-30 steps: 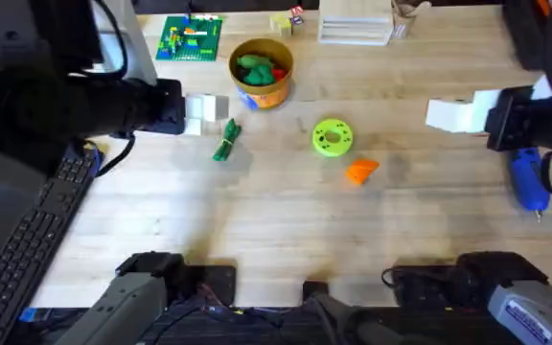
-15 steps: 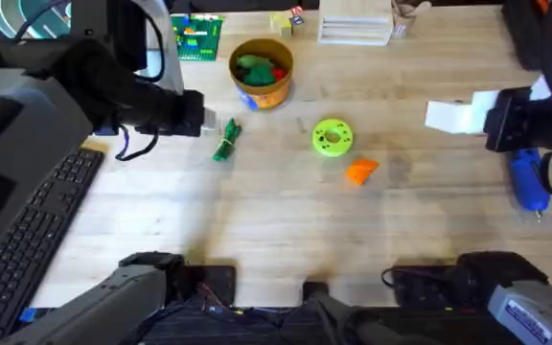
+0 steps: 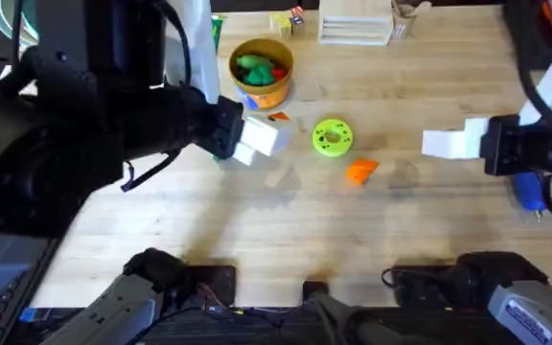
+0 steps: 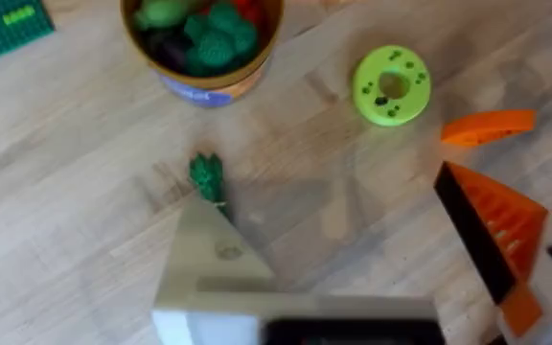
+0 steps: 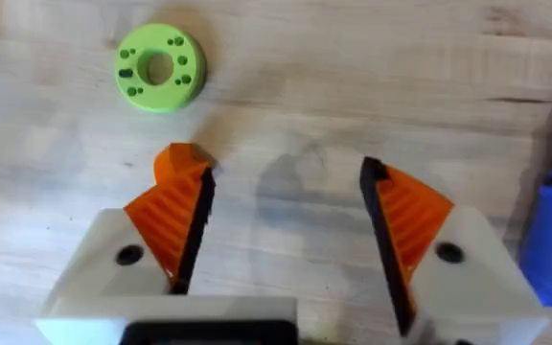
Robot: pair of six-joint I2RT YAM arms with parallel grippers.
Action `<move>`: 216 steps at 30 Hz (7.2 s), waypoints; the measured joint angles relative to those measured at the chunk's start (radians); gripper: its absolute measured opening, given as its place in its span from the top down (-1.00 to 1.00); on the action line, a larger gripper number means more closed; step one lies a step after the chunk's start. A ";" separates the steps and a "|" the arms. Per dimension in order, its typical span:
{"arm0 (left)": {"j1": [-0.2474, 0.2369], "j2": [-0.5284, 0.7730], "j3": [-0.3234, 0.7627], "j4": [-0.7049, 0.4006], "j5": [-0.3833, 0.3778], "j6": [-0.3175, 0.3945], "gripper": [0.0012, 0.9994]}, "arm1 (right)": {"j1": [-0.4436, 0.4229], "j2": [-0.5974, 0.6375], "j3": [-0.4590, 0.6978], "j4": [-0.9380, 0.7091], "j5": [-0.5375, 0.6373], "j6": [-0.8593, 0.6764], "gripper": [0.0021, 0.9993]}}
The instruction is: Pick up the gripper from the table and insert it into the empty holder that is missing its gripper. Then pick up a screw, insert it into the mounting hole, and use the screwdriver to tighten it. Finally, clean up the table by picking up the vegetable and placing it into the bucket.
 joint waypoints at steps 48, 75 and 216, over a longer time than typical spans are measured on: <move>-0.033 -0.251 -0.544 0.949 0.060 0.104 -0.99 | 0.000 0.000 0.000 -0.235 0.000 0.000 -0.84; -0.033 -0.886 -0.909 0.724 0.157 0.047 -0.99 | 0.000 0.000 0.000 -0.235 0.000 0.000 -0.84; -0.032 -0.886 -0.909 0.722 0.494 -0.198 -0.99 | 0.367 0.630 -0.148 0.957 -1.093 0.767 0.98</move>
